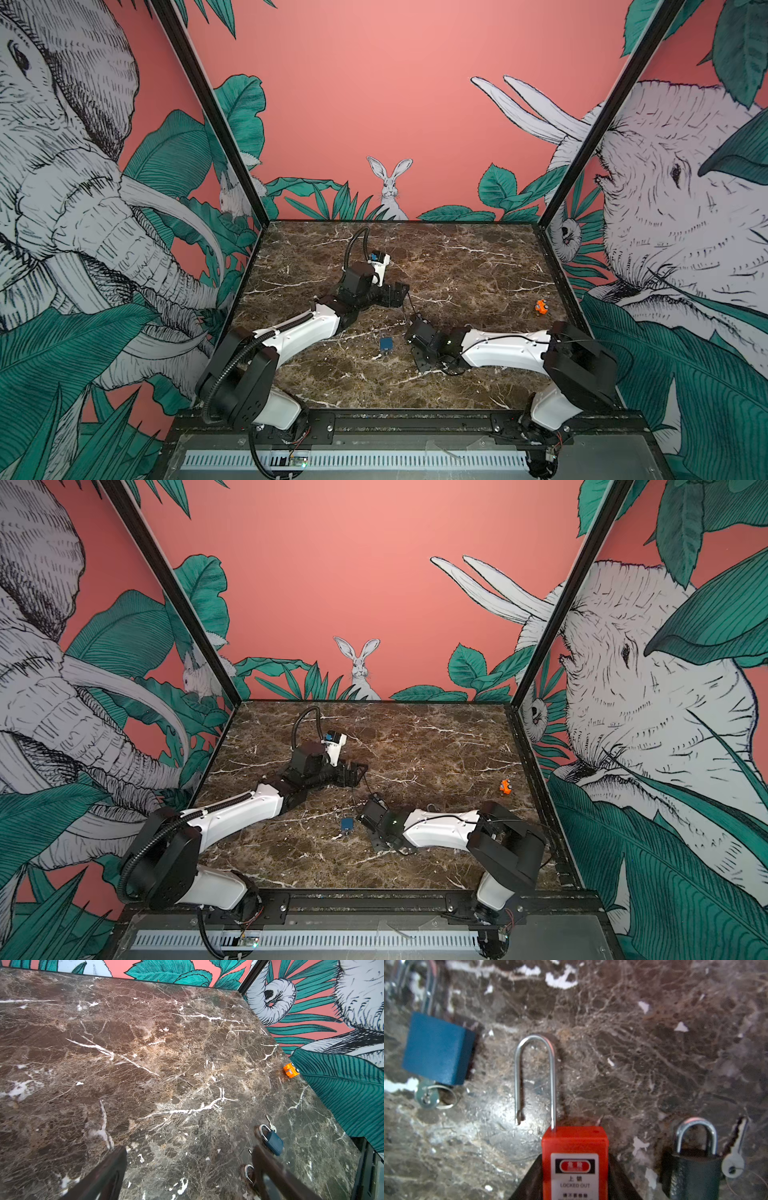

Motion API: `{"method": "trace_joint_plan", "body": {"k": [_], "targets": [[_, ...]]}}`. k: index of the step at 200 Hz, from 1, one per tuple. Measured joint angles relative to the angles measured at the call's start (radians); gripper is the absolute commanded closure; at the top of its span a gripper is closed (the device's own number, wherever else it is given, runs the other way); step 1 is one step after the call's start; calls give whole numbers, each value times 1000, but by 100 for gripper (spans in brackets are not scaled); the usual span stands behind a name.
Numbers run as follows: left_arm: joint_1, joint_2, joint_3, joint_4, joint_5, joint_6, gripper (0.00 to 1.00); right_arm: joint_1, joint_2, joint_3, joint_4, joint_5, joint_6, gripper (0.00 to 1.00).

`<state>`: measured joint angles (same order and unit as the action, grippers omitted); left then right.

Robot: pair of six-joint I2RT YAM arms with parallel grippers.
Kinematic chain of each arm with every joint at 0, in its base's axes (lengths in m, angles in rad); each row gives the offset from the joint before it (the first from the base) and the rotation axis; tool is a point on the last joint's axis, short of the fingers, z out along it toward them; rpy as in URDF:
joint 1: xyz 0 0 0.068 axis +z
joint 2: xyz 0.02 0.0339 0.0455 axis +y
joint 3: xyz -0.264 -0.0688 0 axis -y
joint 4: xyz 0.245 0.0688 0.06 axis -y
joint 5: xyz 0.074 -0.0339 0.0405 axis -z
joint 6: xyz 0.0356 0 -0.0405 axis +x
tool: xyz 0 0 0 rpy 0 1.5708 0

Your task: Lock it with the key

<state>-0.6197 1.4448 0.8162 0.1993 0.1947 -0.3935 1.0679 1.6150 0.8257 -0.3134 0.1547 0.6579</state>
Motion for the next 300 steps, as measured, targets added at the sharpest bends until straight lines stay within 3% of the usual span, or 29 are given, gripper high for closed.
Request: {"method": "trace_joint_plan", "body": {"k": [39, 76, 118, 143, 203, 241, 300], "targets": [[0, 13, 0, 14, 33, -17, 8, 0, 0, 0, 0, -1, -11, 70], [0, 14, -1, 26, 54, -27, 9, 0, -7, -1, -3, -7, -34, 100], [0, 16, -6, 56, 101, -24, 9, -14, -93, -42, 3, -45, -87, 100], [0, 22, -8, 86, 165, -10, 10, -74, -211, -93, 10, -115, -159, 100], [0, 25, -8, 158, 381, 43, 11, -294, -519, -116, -79, -436, -353, 100], [0, 25, -8, 227, 544, 44, 11, -370, -559, -111, -114, -649, -356, 100], [0, 37, -8, 317, 729, 1, 13, -436, -572, -104, -86, -856, -292, 100]]}}
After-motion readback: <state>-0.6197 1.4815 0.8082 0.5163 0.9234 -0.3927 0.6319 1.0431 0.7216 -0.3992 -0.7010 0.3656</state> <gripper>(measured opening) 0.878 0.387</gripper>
